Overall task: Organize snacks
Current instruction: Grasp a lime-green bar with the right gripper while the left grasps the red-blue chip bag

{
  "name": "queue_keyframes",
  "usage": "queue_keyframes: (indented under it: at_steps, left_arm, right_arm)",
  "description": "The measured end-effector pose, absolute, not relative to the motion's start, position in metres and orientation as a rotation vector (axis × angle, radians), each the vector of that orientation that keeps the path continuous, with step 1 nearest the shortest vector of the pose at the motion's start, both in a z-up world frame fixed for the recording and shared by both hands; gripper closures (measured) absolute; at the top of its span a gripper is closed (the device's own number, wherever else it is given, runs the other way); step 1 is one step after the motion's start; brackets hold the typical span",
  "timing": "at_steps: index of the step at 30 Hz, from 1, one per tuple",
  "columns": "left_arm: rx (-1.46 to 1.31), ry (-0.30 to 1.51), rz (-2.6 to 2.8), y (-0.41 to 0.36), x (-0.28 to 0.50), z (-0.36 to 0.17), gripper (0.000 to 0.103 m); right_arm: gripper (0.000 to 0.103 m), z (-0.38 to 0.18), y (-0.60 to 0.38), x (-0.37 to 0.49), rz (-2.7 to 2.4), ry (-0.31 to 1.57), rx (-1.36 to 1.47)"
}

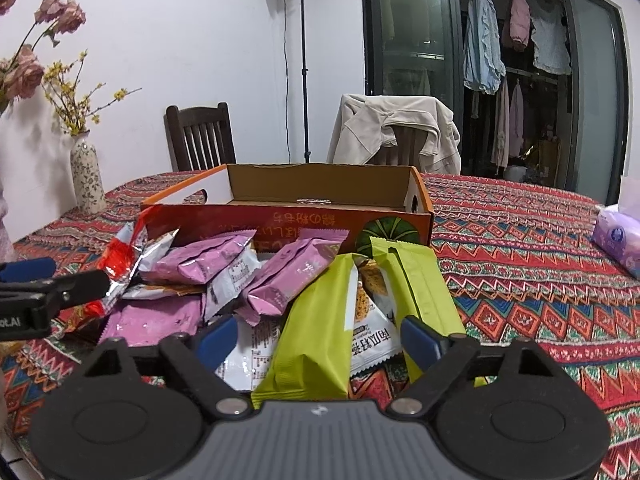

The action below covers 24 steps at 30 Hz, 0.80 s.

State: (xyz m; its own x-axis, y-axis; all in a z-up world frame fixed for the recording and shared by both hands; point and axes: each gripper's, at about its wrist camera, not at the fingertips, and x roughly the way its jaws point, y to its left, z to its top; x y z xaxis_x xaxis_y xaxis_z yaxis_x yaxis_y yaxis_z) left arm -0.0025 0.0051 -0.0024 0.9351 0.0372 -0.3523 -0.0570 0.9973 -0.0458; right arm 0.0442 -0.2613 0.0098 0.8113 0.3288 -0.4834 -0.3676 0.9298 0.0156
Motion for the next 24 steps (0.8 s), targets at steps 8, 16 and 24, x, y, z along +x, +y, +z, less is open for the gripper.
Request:
queue_keyframes:
  at_steps: [8,16,24]
  left_arm:
    - [-0.060,0.361,0.061,0.007,-0.002,-0.003,0.000]
    - [-0.063,0.364,0.068,0.008,-0.003,-0.003,0.000]
    - [-0.073,0.382,0.066,0.009,-0.001,-0.002,0.000]
  right_arm:
    - [0.043,0.009,-0.246,0.058,0.361,0.520,-0.176]
    - [0.049,0.003,-0.233,0.066,0.342,0.550,-0.271]
    - [0.067,-0.004,-0.236,0.067,0.337,0.551,-0.265]
